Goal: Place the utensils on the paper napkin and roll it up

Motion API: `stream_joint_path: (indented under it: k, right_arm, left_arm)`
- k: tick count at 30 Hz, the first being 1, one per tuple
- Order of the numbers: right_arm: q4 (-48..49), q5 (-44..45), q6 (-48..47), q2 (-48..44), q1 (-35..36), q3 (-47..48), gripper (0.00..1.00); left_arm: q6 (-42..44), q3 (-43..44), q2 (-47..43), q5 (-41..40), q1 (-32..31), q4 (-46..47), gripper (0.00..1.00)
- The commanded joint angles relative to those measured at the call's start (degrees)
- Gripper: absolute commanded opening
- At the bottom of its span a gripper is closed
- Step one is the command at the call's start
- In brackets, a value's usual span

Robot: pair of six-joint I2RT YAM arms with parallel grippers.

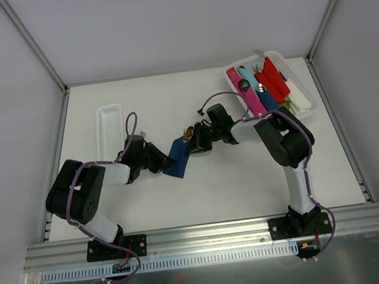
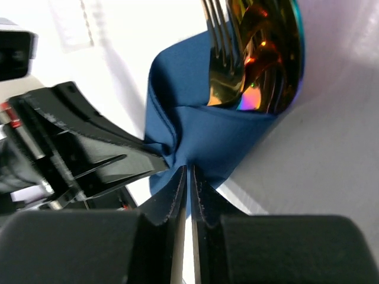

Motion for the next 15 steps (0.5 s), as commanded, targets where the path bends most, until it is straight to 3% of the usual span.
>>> stream_joint_path:
  k: [1,15]
  right_arm:
    - [-8.0,2.2,-5.2,1.4,1.2,3.9,0.08]
    - [-11.6,3.8,-6.7,2.5,1.8,5.9,0.08]
  left_arm:
    - [4.3,1.3,-2.7,-2.5,-0.2,-4.3,0.0]
    - [4.3,1.6,-5.9,4.9,-1.3,3.0,0.0]
